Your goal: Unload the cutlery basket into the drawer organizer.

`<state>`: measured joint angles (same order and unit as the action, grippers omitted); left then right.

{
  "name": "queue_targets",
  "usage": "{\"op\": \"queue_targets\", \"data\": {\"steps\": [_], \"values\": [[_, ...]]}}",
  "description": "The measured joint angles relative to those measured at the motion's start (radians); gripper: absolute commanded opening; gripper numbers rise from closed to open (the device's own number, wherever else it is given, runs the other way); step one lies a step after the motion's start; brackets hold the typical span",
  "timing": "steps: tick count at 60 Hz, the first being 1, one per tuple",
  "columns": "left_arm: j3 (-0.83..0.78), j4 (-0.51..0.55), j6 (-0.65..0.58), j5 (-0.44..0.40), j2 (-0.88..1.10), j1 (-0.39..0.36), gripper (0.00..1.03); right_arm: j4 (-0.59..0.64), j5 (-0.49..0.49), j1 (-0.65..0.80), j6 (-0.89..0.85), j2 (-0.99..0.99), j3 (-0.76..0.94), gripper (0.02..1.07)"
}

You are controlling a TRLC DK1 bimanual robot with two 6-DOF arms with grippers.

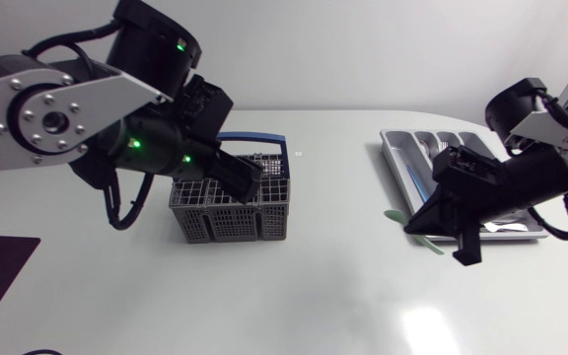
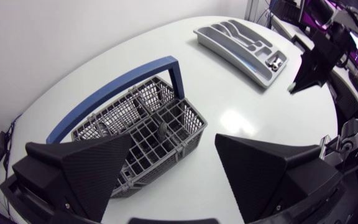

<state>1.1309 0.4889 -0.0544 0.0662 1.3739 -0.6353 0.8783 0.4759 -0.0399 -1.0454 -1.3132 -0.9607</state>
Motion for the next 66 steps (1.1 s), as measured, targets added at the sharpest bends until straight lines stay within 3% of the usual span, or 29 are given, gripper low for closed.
{"op": "queue_targets", "data": {"steps": [28,44,55,60,66], "values": [[-0.007,-0.049,-0.029,0.183,0.112,-0.099,0.91,0.056,-0.055,0.429,-0.447,-0.267,-0.187,0.08],[-0.007,-0.083,-0.029,0.251,0.167,-0.122,0.91,-0.125,-0.179,0.532,-0.583,-0.450,-0.243,0.08],[-0.006,-0.084,-0.029,0.269,0.187,-0.122,0.88,-0.175,-0.241,0.539,-0.629,-0.514,-0.261,0.11],[-0.003,-0.087,-0.029,0.276,0.196,-0.122,0.87,-0.221,-0.266,0.539,-0.635,-0.529,-0.261,0.23],[0.005,-0.088,-0.029,0.281,0.214,-0.122,0.87,-0.241,-0.290,0.540,-0.635,-0.535,-0.261,0.50]]}}
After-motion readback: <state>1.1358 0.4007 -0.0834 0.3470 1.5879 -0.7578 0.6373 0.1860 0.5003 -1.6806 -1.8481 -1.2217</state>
